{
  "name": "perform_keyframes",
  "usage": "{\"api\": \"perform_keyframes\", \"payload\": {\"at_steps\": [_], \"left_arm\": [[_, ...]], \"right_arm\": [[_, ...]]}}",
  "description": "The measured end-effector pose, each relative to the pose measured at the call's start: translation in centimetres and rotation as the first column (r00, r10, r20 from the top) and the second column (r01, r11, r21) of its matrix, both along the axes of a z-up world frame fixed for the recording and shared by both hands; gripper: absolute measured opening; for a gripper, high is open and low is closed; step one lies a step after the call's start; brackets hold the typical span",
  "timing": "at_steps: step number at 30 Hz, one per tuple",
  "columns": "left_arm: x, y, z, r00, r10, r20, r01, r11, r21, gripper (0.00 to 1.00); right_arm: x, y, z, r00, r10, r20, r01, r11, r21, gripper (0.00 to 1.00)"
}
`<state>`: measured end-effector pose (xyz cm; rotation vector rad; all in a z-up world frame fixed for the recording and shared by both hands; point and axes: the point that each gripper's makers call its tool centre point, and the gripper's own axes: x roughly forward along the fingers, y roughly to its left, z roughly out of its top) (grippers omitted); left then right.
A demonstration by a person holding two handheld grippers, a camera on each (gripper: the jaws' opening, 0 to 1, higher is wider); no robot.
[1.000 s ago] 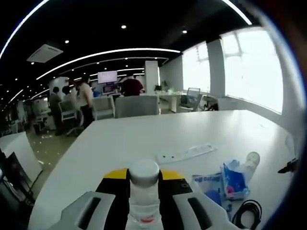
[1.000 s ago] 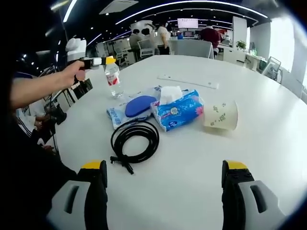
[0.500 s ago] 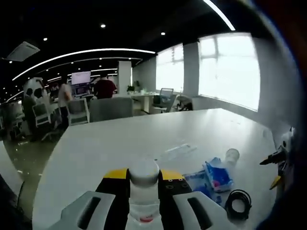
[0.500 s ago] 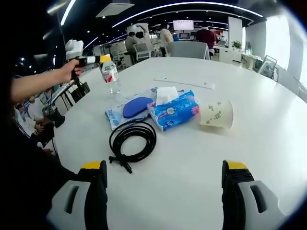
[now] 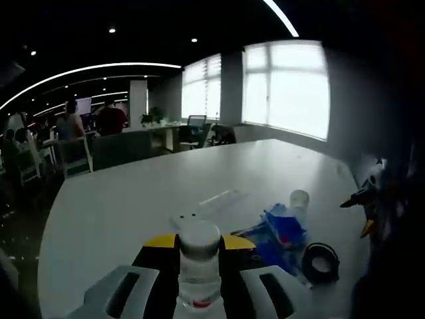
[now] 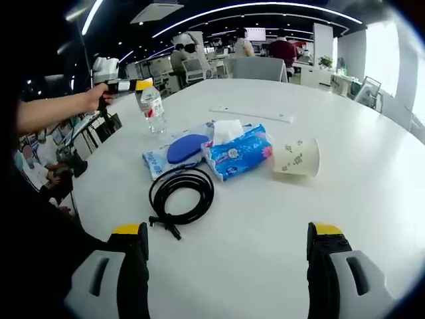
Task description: Arrange the tabletop items into an orderly group along one side of the table until the central work area is clear of visible clutter.
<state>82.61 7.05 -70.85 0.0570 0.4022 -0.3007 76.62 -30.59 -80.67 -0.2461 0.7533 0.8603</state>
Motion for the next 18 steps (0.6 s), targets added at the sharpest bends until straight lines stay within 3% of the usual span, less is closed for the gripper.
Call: {"api": "perform_keyframes", "payload": {"at_steps": [13,18], "left_arm": [[0.4,-0.4,-0.8,0.997,-0.076,-0.022,0.077,0.997,0.013,0.19],[0.1,-0.8,-0.6,0.994,-0.110,-0.020,0.110,0.994,-0.010,0.20]], "right_arm": [[-0.2,-0.7,-0.4,1.000,-0.018,-0.007,0.017,1.000,-0.020,0.95],[-0.4,-0.5,-0.6,1.000,-0.011,-0.012,0.010,0.999,-0.032,0.95]]}}
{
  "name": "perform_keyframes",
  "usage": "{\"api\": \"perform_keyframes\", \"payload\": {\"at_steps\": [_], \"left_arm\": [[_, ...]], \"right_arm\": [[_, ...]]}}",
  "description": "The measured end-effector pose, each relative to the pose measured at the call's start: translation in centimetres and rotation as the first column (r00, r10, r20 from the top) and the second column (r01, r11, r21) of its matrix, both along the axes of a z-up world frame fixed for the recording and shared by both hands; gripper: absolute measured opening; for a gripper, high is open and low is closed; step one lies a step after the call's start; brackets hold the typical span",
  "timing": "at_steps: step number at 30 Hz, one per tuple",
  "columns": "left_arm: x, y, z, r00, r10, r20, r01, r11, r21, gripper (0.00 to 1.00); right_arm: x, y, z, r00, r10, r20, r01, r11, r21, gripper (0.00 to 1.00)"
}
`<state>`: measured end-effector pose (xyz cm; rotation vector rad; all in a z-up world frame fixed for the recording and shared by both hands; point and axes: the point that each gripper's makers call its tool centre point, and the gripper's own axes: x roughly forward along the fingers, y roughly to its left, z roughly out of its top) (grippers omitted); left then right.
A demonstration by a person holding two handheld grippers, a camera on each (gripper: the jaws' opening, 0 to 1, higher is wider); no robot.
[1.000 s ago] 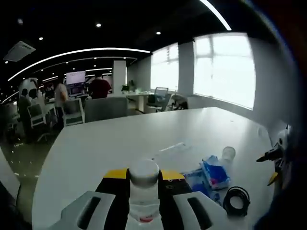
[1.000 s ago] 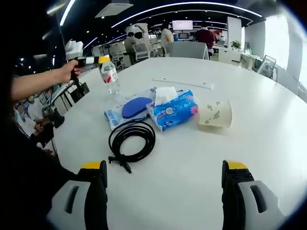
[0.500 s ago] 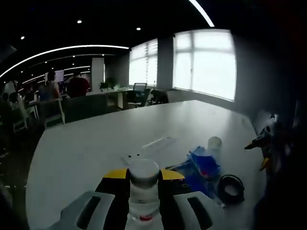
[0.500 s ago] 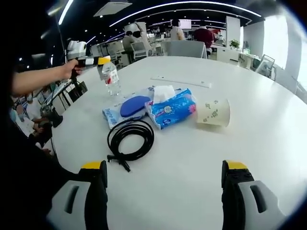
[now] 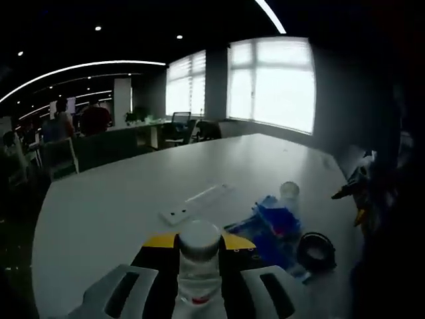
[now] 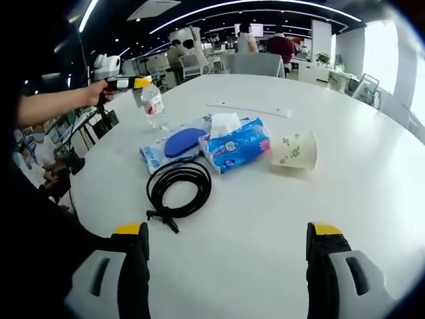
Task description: Arrange the tabletop items into an orderly group along one side of the table until the central work area is clear of visible clutter.
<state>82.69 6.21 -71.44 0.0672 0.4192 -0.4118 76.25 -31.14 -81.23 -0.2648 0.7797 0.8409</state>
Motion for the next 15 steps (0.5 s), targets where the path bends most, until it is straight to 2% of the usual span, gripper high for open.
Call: {"api": "perform_keyframes", "payload": {"at_steps": [4,15], "left_arm": [[-0.22,-0.01,0.00,0.999,-0.038,-0.008,0.038,0.999,0.006,0.21],[0.08,0.55,-0.25,1.000,-0.017,-0.010,0.017,1.000,-0.004,0.22]], "right_arm": [[-0.06,0.15,0.03,1.000,0.003,-0.001,-0.003,1.000,-0.001,0.95],[0.00,0.03,-0.02,1.000,0.005,-0.001,-0.005,1.000,-0.002,0.95]]}}
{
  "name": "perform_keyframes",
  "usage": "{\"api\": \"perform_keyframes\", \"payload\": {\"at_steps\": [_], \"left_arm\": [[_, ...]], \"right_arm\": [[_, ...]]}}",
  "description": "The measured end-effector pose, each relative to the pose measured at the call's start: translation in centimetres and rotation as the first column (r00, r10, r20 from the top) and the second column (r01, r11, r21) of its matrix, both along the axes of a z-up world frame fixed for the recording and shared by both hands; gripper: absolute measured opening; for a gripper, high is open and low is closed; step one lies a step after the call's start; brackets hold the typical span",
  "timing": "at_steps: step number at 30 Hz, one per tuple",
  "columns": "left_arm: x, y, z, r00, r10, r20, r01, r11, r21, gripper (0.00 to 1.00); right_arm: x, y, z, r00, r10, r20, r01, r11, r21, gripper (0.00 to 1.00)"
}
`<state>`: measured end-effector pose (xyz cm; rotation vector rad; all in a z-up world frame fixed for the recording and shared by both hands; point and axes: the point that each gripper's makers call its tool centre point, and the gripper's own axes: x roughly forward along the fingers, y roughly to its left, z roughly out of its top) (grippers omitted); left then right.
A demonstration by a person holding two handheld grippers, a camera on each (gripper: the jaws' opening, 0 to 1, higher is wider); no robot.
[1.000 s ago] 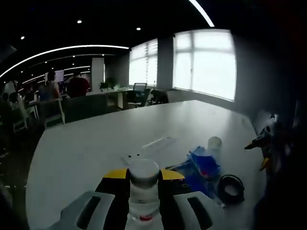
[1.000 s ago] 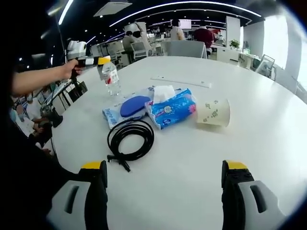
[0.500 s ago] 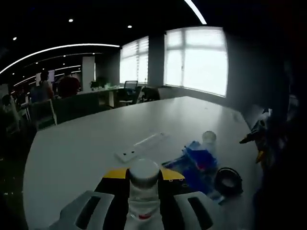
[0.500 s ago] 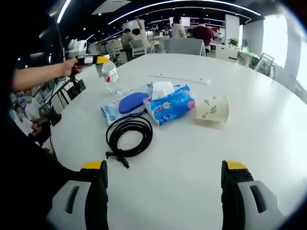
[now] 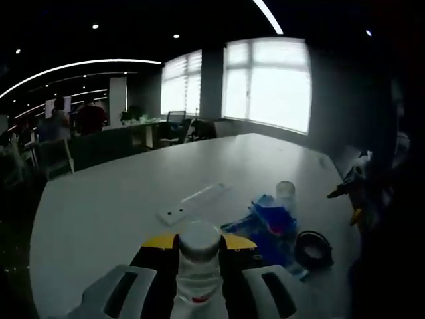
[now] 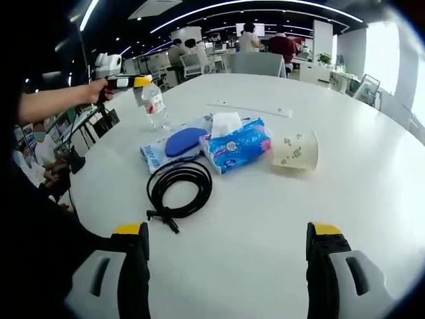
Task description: Arrange the tabletop items into an orderly group along one side of the table until the central work area is clear of visible clutter.
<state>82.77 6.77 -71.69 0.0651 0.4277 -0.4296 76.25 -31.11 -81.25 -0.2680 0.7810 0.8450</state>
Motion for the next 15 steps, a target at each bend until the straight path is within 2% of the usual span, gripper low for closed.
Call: {"api": "perform_keyframes", "payload": {"at_steps": [3,6,10,15], "left_arm": [[0.2,0.7,-0.2,1.000,0.004,0.007,-0.005,1.000,0.005,0.23],[0.0,-0.1,0.4,1.000,0.004,0.020,-0.004,1.000,0.010,0.25],[-0.2,-0.9,0.3,1.000,0.001,0.011,-0.001,1.000,0.021,0.34],[-0.8,-1.5,0.8,1.000,0.004,0.002,-0.004,1.000,0.030,0.37]], "right_arm": [[0.0,-0.1,-0.1,1.000,0.002,-0.001,-0.002,1.000,-0.002,0.95],[0.1,-0.1,0.0,1.000,0.004,0.002,-0.004,1.000,0.002,0.95],[0.4,0.1,0.5,1.000,0.000,0.015,-0.001,1.000,0.021,0.95],[0.7,0.3,1.2,0.999,0.000,0.037,-0.002,0.999,0.047,0.96]]}}
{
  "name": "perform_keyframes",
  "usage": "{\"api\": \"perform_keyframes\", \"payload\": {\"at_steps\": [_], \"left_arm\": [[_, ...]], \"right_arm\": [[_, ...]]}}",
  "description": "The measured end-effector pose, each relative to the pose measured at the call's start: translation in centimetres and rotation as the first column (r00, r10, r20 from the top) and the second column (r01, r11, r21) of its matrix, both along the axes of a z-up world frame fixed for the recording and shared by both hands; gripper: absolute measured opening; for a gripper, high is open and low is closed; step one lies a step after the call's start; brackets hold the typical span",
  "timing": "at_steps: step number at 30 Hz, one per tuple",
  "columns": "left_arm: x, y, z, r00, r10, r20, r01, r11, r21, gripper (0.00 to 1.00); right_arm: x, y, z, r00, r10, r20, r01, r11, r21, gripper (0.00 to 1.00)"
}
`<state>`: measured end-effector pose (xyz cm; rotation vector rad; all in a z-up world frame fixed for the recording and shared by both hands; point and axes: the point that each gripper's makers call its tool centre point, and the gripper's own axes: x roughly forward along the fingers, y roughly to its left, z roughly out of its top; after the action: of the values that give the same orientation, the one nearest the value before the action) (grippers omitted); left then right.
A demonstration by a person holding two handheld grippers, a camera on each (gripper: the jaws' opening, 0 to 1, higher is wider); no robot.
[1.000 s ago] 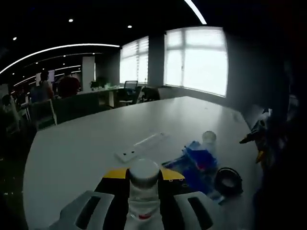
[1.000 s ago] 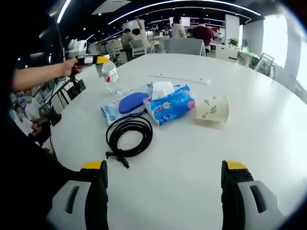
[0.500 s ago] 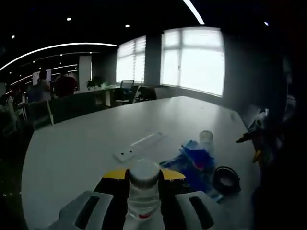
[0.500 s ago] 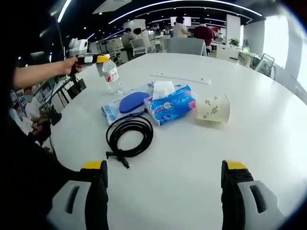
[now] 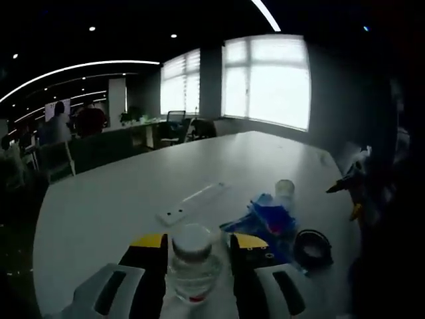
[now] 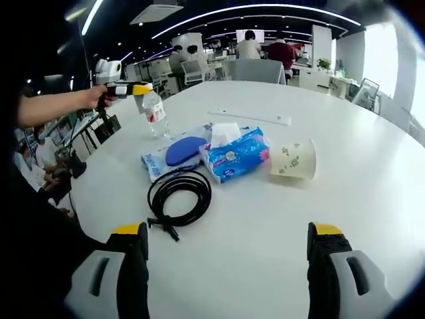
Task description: Arrange the tabletop items into an orderly group along one side of the table until the central work area is clear of visible clutter.
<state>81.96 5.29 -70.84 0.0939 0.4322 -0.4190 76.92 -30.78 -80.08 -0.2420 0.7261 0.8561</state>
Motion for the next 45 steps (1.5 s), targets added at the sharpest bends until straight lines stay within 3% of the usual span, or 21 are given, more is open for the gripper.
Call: {"api": "perform_keyframes", "payload": {"at_steps": [5,22,27,32,41,45], "left_arm": [[-0.7,-0.2,0.4,0.999,0.036,-0.006,-0.036,0.999,0.000,0.48],[-4.3,0.3,1.8,0.981,0.193,0.019,-0.193,0.981,-0.012,0.57],[-5.7,-0.5,1.2,0.973,0.231,-0.014,-0.231,0.973,-0.026,0.67],[-7.1,-1.6,0.7,0.971,0.238,-0.011,-0.239,0.970,-0.051,0.68],[-9.0,-4.9,0.7,0.972,0.236,0.005,-0.236,0.971,-0.033,0.73],[-9.6,-6.5,0.7,0.973,0.233,0.004,-0.232,0.970,-0.071,0.74]], "right_arm": [[0.2,0.3,0.2,1.000,0.026,0.015,-0.026,1.000,0.006,0.97],[2.0,1.3,3.5,0.996,0.036,0.085,-0.044,0.994,0.100,0.99],[2.6,0.9,4.1,0.995,0.036,0.091,-0.045,0.994,0.104,0.99],[3.4,0.9,4.2,0.995,0.036,0.091,-0.045,0.993,0.105,0.99],[4.3,0.4,5.2,0.995,0.014,0.098,-0.025,0.993,0.112,1.00],[4.5,0.4,5.3,0.994,0.015,0.107,-0.027,0.994,0.107,1.00]]}}
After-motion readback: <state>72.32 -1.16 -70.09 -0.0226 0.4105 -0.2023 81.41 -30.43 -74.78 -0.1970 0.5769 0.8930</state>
